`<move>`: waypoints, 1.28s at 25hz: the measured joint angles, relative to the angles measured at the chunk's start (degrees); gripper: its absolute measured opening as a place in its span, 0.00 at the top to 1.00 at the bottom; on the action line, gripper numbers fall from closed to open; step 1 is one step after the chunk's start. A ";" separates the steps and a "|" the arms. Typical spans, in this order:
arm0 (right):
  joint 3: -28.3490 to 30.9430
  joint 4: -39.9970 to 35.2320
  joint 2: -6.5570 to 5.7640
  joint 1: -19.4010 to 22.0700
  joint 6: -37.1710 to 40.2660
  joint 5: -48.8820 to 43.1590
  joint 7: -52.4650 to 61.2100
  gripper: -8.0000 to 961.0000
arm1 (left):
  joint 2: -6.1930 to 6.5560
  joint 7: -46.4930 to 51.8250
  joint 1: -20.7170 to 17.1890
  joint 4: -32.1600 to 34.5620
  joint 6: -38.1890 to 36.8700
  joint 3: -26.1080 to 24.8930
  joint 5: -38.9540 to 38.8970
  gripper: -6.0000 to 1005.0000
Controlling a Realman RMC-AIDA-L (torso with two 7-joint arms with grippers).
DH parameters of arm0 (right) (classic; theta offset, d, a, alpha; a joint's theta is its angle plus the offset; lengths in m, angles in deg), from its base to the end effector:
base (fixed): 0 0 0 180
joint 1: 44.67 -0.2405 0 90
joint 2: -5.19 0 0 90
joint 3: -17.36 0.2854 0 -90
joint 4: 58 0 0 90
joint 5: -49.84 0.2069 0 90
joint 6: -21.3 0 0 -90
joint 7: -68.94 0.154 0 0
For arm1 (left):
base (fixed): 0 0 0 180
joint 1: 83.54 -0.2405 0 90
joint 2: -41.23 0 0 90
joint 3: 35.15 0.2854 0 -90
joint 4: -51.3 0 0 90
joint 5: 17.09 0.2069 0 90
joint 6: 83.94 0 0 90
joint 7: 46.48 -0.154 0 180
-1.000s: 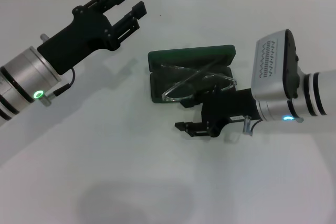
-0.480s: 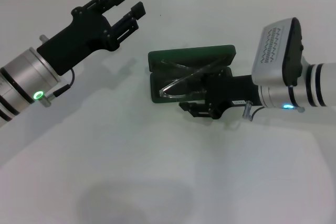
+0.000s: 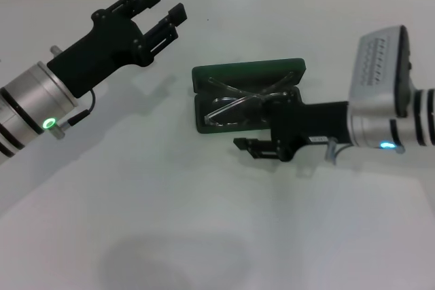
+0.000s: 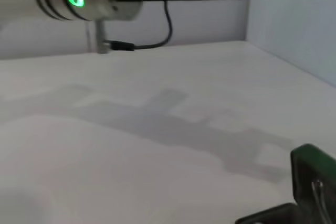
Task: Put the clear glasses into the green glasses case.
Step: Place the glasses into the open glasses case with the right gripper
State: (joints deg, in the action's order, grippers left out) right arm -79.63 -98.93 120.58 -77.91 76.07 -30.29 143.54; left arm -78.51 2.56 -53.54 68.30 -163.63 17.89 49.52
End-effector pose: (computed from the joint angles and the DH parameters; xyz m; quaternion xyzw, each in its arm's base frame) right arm 0.2145 0.3718 -0.1058 -0.9784 0.0629 0.1403 0.1384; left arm -0.2626 0.3645 -0.0342 -0.8287 -0.1718 -0.4272 0.3182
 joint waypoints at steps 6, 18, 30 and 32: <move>8.06 -0.73 -0.41 3.75 2.36 -1.10 -0.63 0.41 | 0.03 -0.08 -0.33 0.03 0.00 0.01 0.06 0.43; 11.42 0.44 -3.16 4.62 8.34 -9.42 4.16 0.41 | 0.06 -0.09 -0.03 0.04 0.43 0.11 0.23 0.43; 14.39 2.05 -1.84 2.89 4.96 -11.66 4.27 0.41 | 0.13 -0.09 0.74 0.34 1.31 0.14 0.23 0.43; 14.39 2.38 -1.49 2.28 3.68 -11.73 4.29 0.41 | 0.13 -0.09 0.75 0.38 1.31 0.14 0.25 0.43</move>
State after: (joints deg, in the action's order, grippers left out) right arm -65.24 -96.55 119.10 -75.63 79.75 -42.02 147.82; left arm -78.38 2.47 -52.79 68.68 -162.33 18.02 49.77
